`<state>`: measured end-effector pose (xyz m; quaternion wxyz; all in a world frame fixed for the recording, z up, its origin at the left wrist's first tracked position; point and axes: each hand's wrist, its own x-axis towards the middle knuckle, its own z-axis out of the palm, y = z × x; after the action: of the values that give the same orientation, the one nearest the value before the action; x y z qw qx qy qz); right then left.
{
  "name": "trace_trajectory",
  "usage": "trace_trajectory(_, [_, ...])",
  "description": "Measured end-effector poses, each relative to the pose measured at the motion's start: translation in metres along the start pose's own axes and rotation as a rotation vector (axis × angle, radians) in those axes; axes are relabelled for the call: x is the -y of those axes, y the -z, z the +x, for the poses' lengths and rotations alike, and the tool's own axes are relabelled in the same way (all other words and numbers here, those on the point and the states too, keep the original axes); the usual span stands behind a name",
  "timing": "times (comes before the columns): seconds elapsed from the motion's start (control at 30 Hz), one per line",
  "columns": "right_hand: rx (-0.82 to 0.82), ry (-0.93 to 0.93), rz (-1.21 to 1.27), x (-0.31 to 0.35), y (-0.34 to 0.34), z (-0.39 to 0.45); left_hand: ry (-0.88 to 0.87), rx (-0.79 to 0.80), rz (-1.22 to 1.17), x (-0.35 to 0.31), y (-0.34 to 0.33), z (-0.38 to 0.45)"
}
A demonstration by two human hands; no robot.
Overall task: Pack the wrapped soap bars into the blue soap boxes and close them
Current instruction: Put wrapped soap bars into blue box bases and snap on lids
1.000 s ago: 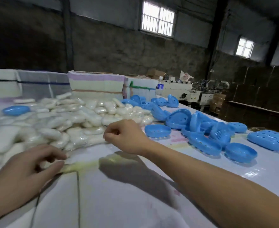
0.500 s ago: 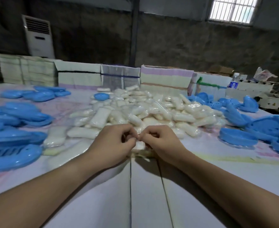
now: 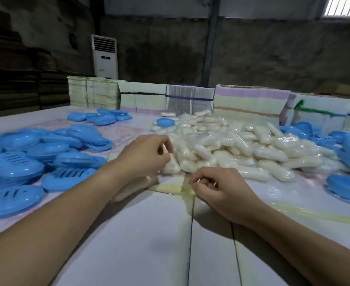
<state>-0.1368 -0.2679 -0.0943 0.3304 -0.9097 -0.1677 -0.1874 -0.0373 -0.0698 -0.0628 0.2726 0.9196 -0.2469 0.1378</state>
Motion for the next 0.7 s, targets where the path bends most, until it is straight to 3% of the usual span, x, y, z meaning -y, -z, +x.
trace_trajectory(0.1, [0.014, 0.004, 0.014, 0.001, 0.002, -0.001, 0.169, 0.122, 0.342, 0.032, 0.025, 0.011])
trace_trajectory(0.2, [0.032, 0.013, 0.006, 0.004, 0.004, -0.002, 0.342, 0.183, 0.504, 0.062, 0.046, 0.016])
trace_trajectory(0.3, [0.058, 0.015, -0.017, 0.005, 0.005, -0.002, 0.423, 0.248, 0.463, 0.075, 0.054, 0.017])
trace_trajectory(0.47, [0.07, -0.003, -0.007, 0.006, 0.005, -0.002, 0.408, 0.313, 0.452, 0.077, 0.049, 0.018])
trace_trajectory(0.7, [0.085, -0.008, 0.0, 0.006, 0.003, -0.002, 0.433, 0.311, 0.496, 0.078, 0.056, 0.016])
